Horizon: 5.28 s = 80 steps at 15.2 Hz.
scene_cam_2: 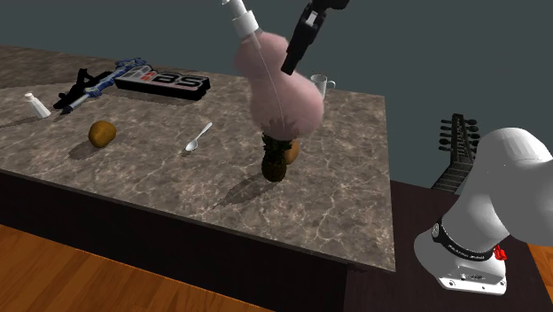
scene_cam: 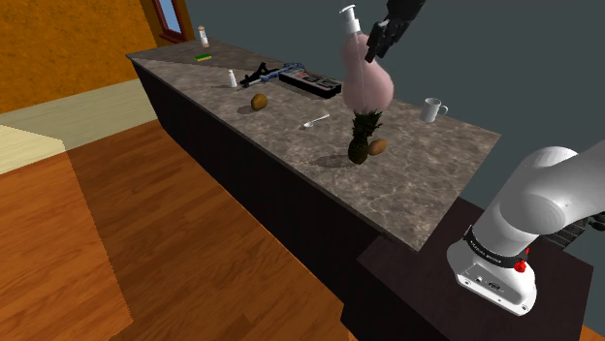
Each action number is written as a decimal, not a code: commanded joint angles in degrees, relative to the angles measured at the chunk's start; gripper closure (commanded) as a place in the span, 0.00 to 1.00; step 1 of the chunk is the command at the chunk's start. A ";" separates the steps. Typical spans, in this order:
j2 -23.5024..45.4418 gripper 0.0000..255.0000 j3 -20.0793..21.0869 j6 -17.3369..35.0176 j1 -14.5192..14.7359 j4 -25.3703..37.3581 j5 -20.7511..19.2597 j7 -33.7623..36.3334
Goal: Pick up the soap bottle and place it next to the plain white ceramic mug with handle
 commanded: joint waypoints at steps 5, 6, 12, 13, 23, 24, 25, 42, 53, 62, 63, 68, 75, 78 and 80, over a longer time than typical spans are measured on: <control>1.01 1.00 0.06 -4.52 0.03 5.62 -0.02 0.18; 1.26 1.00 0.06 -5.25 0.03 6.60 -0.03 0.20; 0.66 1.00 -5.71 -3.53 -1.33 4.11 -0.54 -6.59; 0.68 1.00 -6.89 -3.06 -1.61 3.62 -0.64 -7.97; 4.31 1.00 -19.22 1.38 -3.81 2.29 -0.79 -22.30; 5.02 1.00 -20.53 1.78 -3.91 2.52 -0.64 -23.81; 5.79 1.00 -21.86 2.17 -3.99 2.81 -0.44 -25.33; 31.94 1.00 -46.84 2.81 -3.78 18.84 18.46 -57.76; 58.87 1.00 -47.18 -8.20 -22.05 40.75 40.69 -75.45; 60.00 1.00 -46.21 -2.91 -21.53 35.50 42.60 -78.52; 60.19 1.00 -46.07 -2.37 -21.52 35.00 42.87 -78.88; 61.29 1.00 -45.30 0.24 -21.63 32.77 44.37 -80.70; 63.25 1.00 -43.96 3.58 -22.14 30.29 46.83 -83.35; 64.22 1.00 -43.29 4.92 -22.46 29.45 47.99 -84.51; 64.90 1.00 -42.83 5.77 -22.70 28.95 48.79 -85.29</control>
